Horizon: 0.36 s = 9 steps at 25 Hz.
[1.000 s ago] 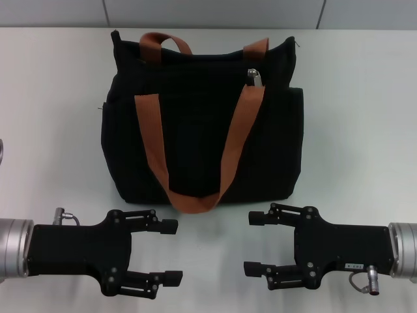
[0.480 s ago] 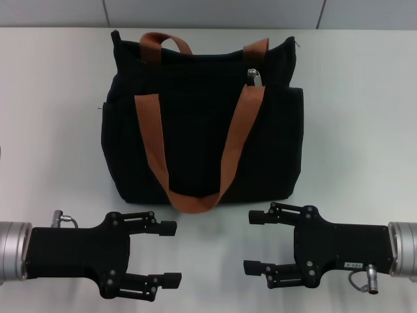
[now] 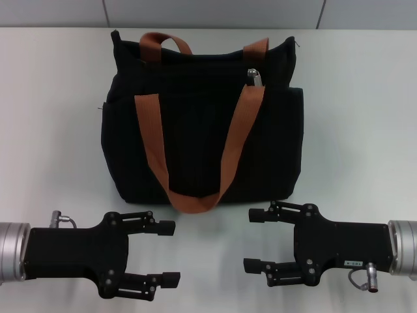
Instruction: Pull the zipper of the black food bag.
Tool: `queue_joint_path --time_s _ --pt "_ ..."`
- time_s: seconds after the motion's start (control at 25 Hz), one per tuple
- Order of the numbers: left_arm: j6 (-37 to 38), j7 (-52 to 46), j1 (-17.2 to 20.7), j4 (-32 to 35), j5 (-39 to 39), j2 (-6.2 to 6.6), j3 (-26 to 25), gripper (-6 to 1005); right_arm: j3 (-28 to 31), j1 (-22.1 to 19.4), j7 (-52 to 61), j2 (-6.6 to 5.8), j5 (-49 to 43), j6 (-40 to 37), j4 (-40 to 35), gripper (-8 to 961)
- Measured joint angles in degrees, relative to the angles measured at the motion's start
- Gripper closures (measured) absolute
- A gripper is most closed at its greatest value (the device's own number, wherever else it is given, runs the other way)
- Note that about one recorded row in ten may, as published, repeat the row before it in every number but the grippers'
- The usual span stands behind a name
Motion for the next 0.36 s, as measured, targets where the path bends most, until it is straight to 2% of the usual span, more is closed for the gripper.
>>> queue_joint_path --time_s 0.36 --pt "-0.01 0.0 0.3 0.0 -0.07 0.21 0.0 184 0.0 -0.01 0.0 0.0 0.04 -0.01 0.06 136"
